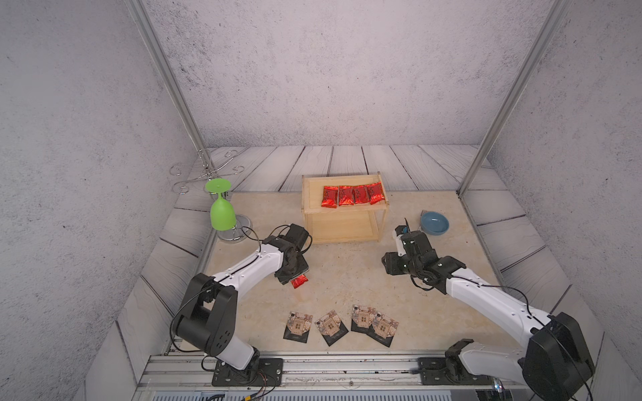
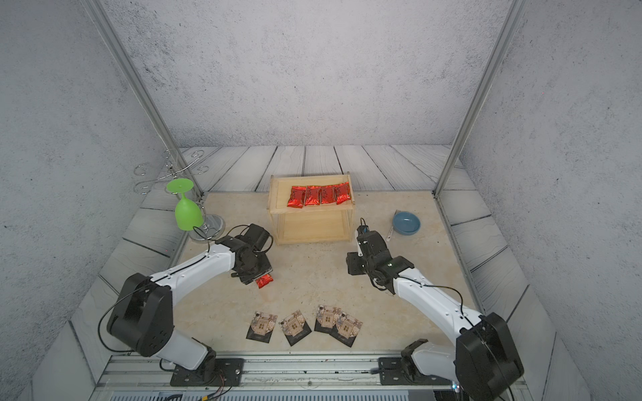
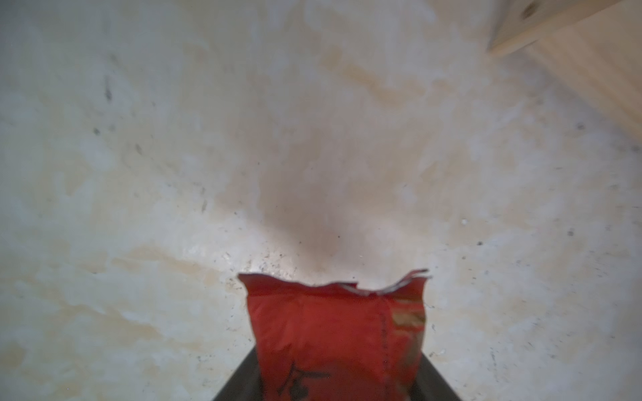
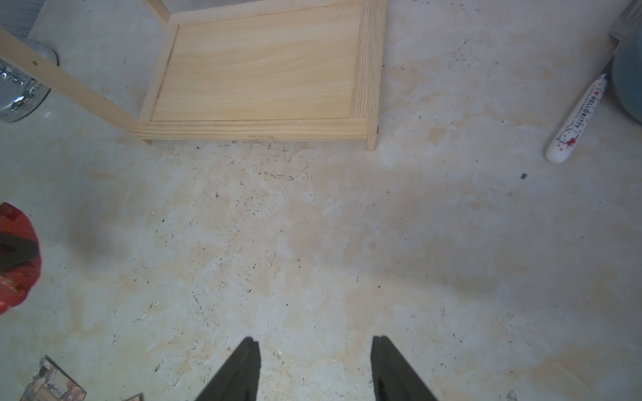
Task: Place the tea bags on the shelf by color
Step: Pick up the tea bag from the center of the board, then place the tea bag on the shelf.
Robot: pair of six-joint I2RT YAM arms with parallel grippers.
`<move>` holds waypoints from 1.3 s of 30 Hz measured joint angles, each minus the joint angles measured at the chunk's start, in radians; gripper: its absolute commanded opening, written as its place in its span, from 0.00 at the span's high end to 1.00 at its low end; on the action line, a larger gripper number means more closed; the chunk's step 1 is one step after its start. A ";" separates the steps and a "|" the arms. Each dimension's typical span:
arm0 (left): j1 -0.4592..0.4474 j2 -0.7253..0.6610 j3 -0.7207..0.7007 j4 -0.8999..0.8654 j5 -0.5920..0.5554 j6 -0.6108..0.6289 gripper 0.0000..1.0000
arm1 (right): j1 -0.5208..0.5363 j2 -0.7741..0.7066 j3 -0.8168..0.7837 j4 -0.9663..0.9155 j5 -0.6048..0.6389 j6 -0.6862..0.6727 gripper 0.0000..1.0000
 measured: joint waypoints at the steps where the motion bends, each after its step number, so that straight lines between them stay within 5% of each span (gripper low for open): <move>1: 0.000 -0.015 0.022 -0.011 -0.006 0.027 0.46 | 0.000 0.000 0.000 0.000 0.002 0.000 0.44; 11: 0.012 -0.047 0.439 -0.124 -0.103 0.362 0.46 | 0.000 -0.030 0.000 0.000 0.011 0.000 0.44; 26: 0.018 0.456 1.137 -0.270 -0.095 0.594 0.47 | 0.000 -0.035 0.000 0.001 0.011 0.002 0.44; 39: 0.050 0.565 1.257 -0.308 -0.074 0.603 0.45 | 0.000 -0.026 0.000 0.002 0.012 0.006 0.43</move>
